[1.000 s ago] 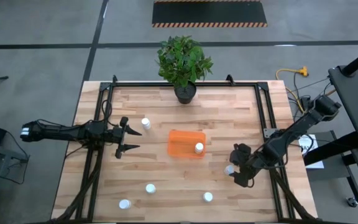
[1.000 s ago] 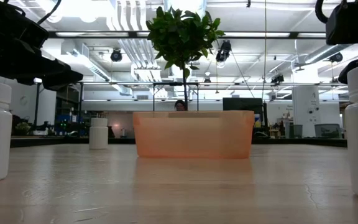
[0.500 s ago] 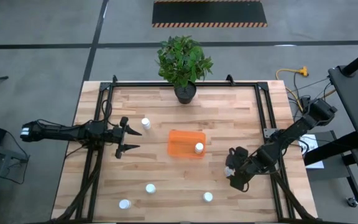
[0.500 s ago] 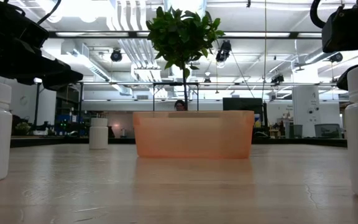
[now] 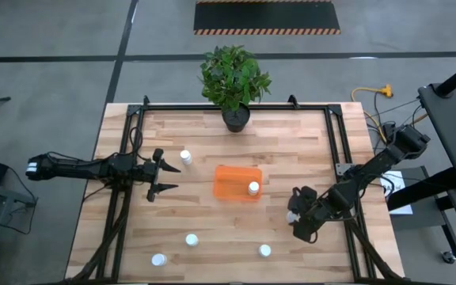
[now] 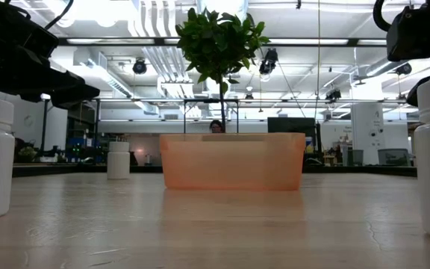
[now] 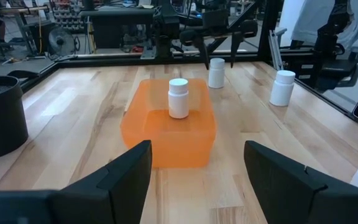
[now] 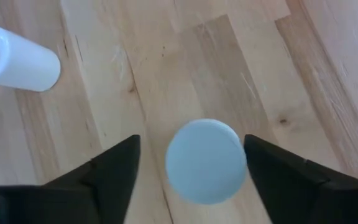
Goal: Pick and place pill bottles into a basket
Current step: Put the white pill bottle into the orange bin
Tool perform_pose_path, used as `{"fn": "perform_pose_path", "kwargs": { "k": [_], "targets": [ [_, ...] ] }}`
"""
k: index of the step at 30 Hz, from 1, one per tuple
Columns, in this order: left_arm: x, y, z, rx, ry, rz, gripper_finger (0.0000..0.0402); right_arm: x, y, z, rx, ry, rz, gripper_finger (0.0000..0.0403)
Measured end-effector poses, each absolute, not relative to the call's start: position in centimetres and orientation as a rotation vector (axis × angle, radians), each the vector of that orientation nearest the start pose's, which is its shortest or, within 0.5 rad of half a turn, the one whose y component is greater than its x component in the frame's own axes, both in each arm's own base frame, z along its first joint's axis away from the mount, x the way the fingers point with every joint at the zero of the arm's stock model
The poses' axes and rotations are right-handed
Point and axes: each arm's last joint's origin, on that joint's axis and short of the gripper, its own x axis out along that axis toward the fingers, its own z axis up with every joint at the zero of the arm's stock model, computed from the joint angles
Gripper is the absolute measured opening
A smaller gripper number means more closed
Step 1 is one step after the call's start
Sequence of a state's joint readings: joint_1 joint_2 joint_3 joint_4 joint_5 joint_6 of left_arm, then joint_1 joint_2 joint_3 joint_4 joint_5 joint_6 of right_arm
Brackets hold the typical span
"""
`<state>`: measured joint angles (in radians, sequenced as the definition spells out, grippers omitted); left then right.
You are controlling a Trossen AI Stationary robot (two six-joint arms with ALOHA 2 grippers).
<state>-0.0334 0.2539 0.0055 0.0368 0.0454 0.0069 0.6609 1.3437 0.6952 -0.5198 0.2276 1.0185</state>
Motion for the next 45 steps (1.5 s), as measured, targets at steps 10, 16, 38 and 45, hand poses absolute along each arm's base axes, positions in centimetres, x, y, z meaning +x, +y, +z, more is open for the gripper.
{"fn": "perform_pose_path", "kwargs": {
  "k": [10,16,38,45],
  "targets": [
    [11.1,-0.5,14.8,0.006,0.211,-0.079,0.0238,18.6,13.5,17.5,0.429,1.102,-0.187,0.0145],
    [11.1,-0.5,14.7,0.005,0.211,-0.079,0.0238,18.7,12.4,18.2,0.47,1.111,-0.175,0.0145],
    [11.1,-0.5,14.8,0.006,0.211,-0.079,0.0238,23.5,4.1,25.9,0.289,0.991,-0.262,0.0145],
    [11.1,-0.5,14.8,0.006,0.211,-0.079,0.0238,25.7,1.2,27.5,0.233,0.968,-0.294,0.0145]
  ]
}}
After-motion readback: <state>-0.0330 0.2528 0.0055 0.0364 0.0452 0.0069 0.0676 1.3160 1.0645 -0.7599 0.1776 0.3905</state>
